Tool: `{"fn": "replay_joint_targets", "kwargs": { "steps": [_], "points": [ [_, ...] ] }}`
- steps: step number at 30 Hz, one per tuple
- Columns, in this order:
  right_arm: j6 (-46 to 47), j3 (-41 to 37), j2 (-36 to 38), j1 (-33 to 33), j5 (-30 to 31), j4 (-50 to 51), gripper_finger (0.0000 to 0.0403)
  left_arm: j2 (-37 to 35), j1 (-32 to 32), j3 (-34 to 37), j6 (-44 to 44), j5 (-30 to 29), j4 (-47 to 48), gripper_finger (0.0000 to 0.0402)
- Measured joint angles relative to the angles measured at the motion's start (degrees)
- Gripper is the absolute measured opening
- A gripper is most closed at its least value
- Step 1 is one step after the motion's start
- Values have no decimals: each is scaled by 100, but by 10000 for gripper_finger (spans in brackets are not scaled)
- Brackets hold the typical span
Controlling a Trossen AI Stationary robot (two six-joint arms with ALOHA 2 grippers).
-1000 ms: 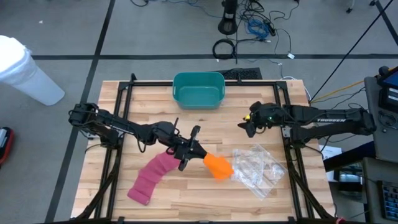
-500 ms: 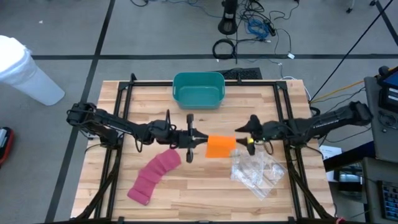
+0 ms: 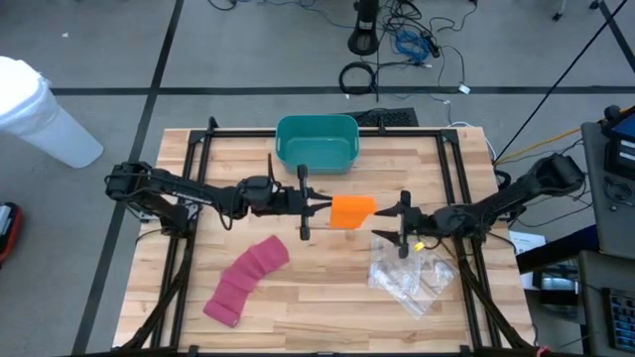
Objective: Roll bandage
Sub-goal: Roll the orange bandage
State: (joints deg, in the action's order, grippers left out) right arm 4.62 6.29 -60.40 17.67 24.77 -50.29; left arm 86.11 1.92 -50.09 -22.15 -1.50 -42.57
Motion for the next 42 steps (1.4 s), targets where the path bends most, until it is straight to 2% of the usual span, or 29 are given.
{"fn": "replay_joint_targets", "kwargs": {
  "steps": [3,8,16,19,21,23,25,32,39,42],
  "points": [
    [-211,87,-393,-171,340,-8,235,0,-113,5,90,113,-28,7],
    [109,376,-1013,-629,358,-44,235,0,-182,5,198,272,10,7],
    [75,1083,-2104,-1151,-299,-61,229,0,-222,5,201,441,2,7],
    [30,1275,-2603,-1211,-402,-124,186,-8,-239,5,201,440,-1,7],
    [-116,1339,-2907,-1208,-411,-436,128,-34,-267,5,198,442,-20,7],
    [-256,1373,-3141,-1200,-465,-813,49,-59,-313,5,199,442,-21,7],
    [-302,1371,-3279,-1190,-669,-1018,15,-143,-388,72,199,440,7,7],
    [-12,1370,-3379,-788,-720,-1132,0,-650,-618,585,241,468,-95,7],
    [-39,1484,-3170,-328,-707,-1222,0,-699,-668,757,73,280,-30,7],
    [-39,1724,-3121,-158,-944,-976,0,-671,-687,827,-144,155,2,7]
  ]
}}
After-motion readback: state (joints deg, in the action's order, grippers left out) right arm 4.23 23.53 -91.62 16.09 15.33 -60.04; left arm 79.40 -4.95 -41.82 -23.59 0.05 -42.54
